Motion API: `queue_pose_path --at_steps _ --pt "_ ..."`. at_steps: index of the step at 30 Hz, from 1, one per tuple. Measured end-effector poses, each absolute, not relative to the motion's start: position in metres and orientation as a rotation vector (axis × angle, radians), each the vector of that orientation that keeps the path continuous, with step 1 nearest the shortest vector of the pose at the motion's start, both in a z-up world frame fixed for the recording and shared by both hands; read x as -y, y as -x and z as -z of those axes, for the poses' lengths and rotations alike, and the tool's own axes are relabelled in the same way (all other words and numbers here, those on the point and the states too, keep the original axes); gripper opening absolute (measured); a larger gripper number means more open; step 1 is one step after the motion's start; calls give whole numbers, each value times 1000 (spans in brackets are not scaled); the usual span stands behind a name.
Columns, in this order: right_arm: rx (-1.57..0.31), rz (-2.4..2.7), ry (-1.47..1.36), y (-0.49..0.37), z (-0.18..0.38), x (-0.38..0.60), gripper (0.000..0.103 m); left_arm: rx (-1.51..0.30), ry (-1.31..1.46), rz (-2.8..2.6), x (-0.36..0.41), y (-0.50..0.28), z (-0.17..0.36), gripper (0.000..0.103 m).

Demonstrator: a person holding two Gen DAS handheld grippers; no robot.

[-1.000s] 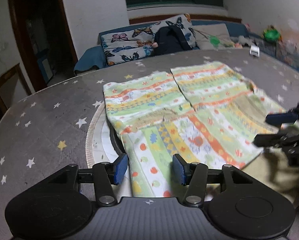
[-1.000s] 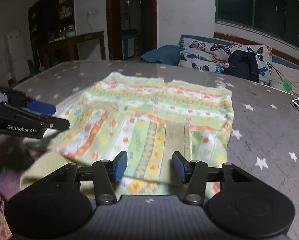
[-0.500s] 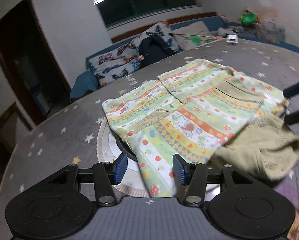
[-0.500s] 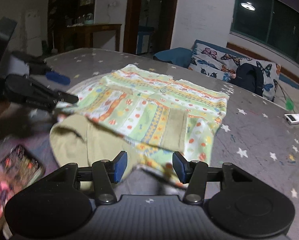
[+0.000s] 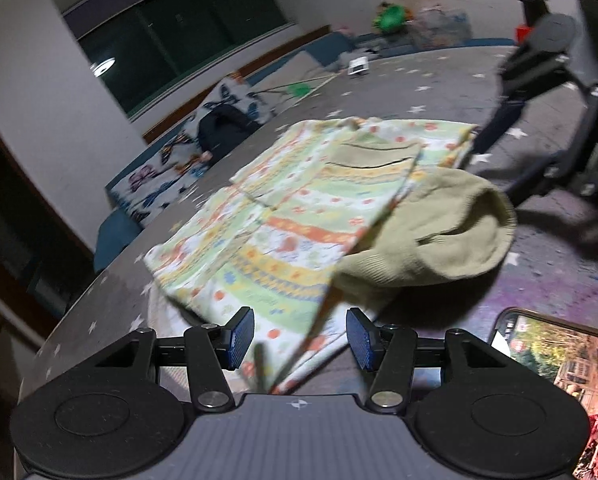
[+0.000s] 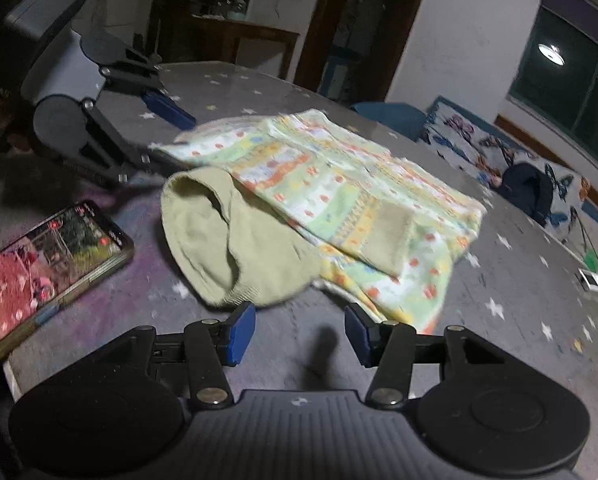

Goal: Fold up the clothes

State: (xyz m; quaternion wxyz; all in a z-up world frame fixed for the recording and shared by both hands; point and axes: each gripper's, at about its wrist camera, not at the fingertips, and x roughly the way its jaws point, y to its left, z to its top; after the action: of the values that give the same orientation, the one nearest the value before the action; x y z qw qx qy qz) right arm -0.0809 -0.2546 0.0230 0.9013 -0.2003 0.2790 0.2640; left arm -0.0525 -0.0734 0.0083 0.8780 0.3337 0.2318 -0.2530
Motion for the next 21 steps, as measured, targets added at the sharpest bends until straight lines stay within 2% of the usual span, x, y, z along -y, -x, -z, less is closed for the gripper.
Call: queue_pose_path --at_steps 6,13,14,16,18,21 --pt "-544 -572 425 79 -21 244 50 -413 -740 594 82 61 -6 56" --pt "-548 -585 302 66 -27 245 43 -320 -724 641 89 65 -4 55" --pt "-550 -583 287 64 -28 245 42 -313 -710 645 90 63 -5 51" --pt "-549 -578 271 62 -30 247 41 -322 -669 655 91 58 -9 34" --pt "-548 -574 254 60 -31 248 41 -341 -624 657 93 50 -11 23" --pt "-546 -567 229 58 -34 251 41 -372 -555 651 94 37 -14 17"
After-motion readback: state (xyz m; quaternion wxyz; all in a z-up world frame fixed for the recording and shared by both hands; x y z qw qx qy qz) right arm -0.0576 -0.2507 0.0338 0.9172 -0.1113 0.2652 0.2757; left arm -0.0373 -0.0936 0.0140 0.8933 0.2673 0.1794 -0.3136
